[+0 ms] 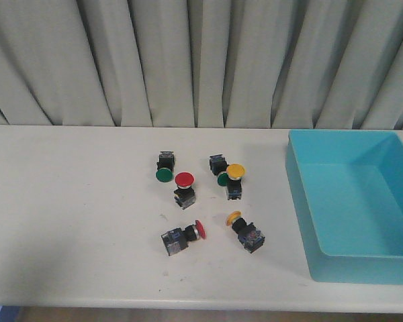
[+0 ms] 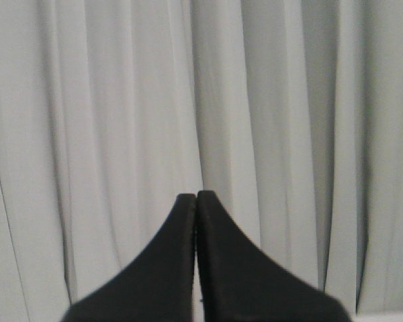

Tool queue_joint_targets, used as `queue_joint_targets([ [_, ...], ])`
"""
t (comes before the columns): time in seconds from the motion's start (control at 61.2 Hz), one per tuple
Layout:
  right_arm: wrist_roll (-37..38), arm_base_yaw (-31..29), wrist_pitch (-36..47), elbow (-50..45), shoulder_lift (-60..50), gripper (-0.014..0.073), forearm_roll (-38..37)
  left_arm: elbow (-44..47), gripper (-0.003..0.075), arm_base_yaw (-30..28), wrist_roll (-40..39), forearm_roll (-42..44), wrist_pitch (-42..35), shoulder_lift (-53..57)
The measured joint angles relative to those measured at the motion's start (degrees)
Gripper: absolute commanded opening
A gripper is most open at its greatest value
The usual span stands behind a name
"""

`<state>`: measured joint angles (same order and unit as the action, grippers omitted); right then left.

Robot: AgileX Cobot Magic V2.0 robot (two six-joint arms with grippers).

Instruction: Pick red and yellow buttons and place in box

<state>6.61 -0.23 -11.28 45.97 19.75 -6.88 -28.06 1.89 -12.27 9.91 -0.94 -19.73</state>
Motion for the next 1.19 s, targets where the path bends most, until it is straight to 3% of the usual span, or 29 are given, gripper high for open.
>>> queue_joint_targets([
  [0.098, -0.68, 0.00, -10.55, 7.52, 11.42, -0.0008, 0.00, -6.75, -0.0006, 2.00, -0.11, 0.50, 3.17, -10.49],
  [0.213, -0.82, 0.05, -13.73, 10.24, 22.03, -0.0008, 0.05, -10.85, -0.0006, 3.58, -0.11, 0.63, 3.21, -19.20],
  [0.425, -0.82, 0.05, -9.66, 10.50, 36.55, 0.0001, 0.19, -11.41, -0.0001, 3.65, -0.26, 0.63, -3.41, -29.14],
  [0.523, -0.87, 0.55, -6.27, 10.50, 41.15, 0.0043, 0.19, -12.58, 0.0026, 3.65, -0.26, 0.63, -4.58, -33.00],
  [0.638, -2.57, 2.24, -4.01, 10.50, 44.08, 0.0147, -0.90, -15.54, 0.0120, 3.65, -0.26, 0.63, -4.02, -37.70],
  [0.703, -3.62, 3.70, -3.50, 10.50, 44.74, 0.0239, -1.93, -17.65, 0.0223, 3.75, -0.26, 0.63, -3.60, -40.78],
  [0.916, -5.62, 7.78, -2.23, 10.50, 44.84, 0.0570, -4.47, -26.74, 0.0622, 5.48, -0.28, 0.63, 0.26, -50.71],
  [0.932, -6.01, 7.78, -2.17, 10.50, 44.84, 0.0632, -4.71, -32.28, 0.0718, 9.35, -0.28, 0.57, 5.28, -55.88],
  [1.193, -6.05, 7.78, -4.97, 10.50, 44.84, 0.0591, -4.45, -40.68, 0.0673, 18.10, -0.28, 0.57, 12.59, -65.87],
])
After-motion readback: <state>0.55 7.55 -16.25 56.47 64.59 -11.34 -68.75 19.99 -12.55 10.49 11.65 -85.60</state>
